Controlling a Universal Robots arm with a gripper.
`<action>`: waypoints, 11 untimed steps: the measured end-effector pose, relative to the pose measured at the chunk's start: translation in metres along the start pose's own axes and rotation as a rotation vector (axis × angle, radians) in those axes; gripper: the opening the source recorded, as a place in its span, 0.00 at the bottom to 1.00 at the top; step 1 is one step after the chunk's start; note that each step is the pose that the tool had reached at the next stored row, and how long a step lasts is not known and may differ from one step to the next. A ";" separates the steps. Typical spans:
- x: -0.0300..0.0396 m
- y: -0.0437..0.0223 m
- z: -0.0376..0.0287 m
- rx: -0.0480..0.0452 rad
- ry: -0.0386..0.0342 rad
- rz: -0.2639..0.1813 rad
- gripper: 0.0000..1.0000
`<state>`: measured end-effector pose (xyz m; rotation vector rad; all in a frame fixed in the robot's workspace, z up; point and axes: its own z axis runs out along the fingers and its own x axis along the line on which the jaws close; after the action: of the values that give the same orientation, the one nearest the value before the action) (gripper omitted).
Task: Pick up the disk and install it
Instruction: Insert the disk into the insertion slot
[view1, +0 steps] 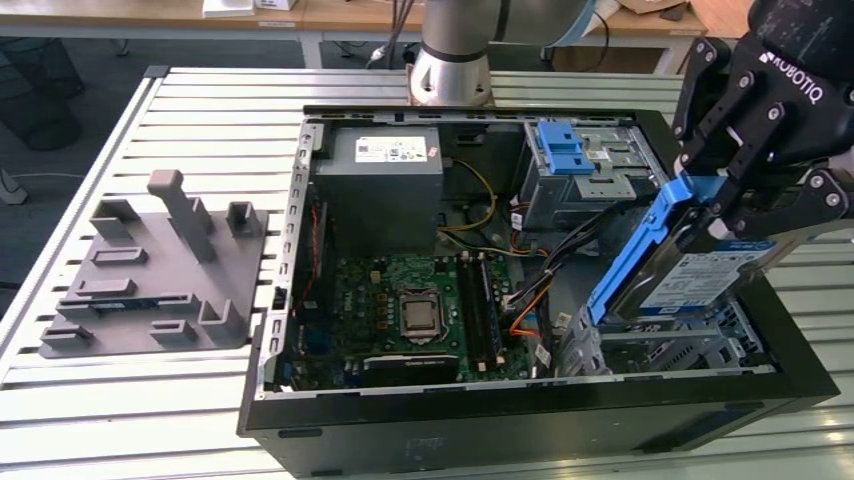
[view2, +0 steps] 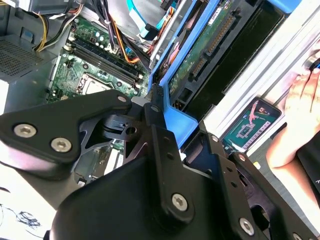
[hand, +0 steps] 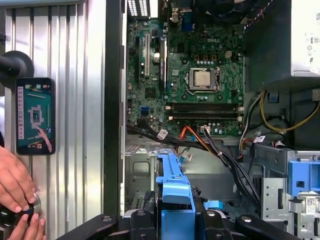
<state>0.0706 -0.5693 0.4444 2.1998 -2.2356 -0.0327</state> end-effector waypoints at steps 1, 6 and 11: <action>-0.0001 -0.0002 0.0005 0.0000 0.0000 0.001 0.36; -0.0001 -0.0019 0.0030 0.0000 0.0002 0.005 0.36; -0.0001 -0.0033 0.0061 0.0001 0.0001 0.009 0.36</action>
<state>0.0738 -0.5692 0.4383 2.1893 -2.2458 -0.0324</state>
